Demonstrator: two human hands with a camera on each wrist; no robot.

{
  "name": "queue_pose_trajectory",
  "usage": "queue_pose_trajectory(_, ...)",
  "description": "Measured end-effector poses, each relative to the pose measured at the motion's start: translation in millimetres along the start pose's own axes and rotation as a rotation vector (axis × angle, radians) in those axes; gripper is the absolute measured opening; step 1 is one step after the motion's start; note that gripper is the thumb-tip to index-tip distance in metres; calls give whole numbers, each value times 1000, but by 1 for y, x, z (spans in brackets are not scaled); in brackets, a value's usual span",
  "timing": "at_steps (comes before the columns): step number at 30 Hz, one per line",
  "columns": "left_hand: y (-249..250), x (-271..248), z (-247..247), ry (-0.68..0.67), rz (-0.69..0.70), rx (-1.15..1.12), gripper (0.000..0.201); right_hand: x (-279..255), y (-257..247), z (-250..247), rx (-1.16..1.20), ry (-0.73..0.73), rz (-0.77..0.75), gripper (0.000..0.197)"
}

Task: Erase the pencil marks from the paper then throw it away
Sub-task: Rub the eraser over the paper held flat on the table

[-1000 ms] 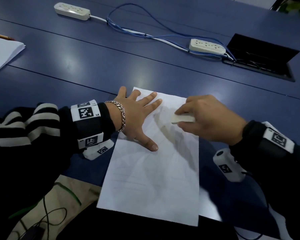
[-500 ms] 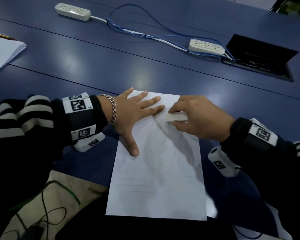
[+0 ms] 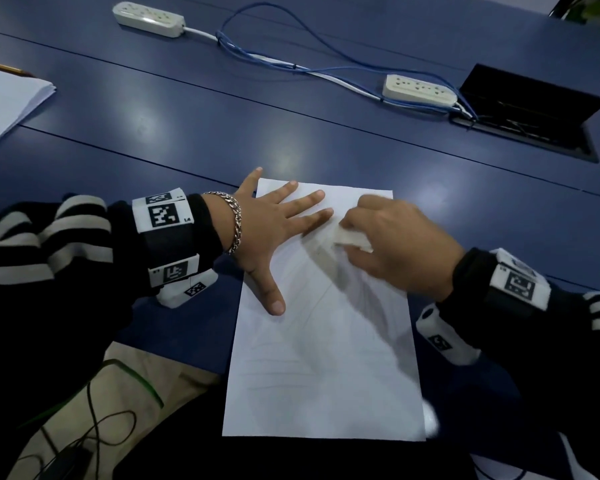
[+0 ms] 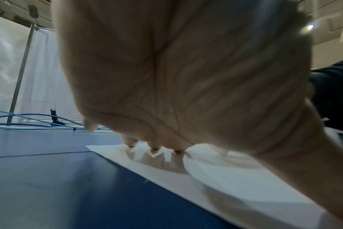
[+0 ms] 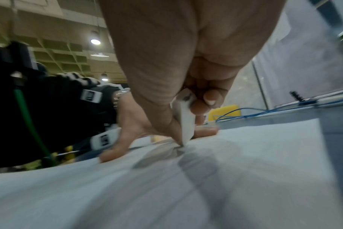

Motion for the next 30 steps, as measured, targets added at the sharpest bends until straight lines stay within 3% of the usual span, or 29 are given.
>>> queue_pose_trajectory(4,1,0,0,-7,-10,13,164,-14,-39,3,21,-28,-134,27)
queue_pose_trajectory(9,1,1,0,-5,-23,17,164,4,6,-1,-7,0,-2,30)
queue_pose_trajectory(14,1,-1,-1,-5,-20,37,163,-20,-53,2,10,-24,-146,22)
queue_pose_trajectory(20,1,0,-1,40,9,-2,157,-9,13,-8,65,35,3,40)
queue_pose_trajectory(24,3,-4,3,104,96,-21,149,-20,19,14,24,-64,37,42)
queue_pose_trajectory(30,-9,-16,17,57,94,-23,153,-19,25,17,41,-80,60,39)
Point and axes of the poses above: each hand's wrist, its own x-axis towards the middle knuckle, its own z-axis out of the palm, y = z × x, the point moved 10 cm from there along x, towards the middle knuckle, and after that the axes turned 15 degrees about -x, right-handed, at the moved point
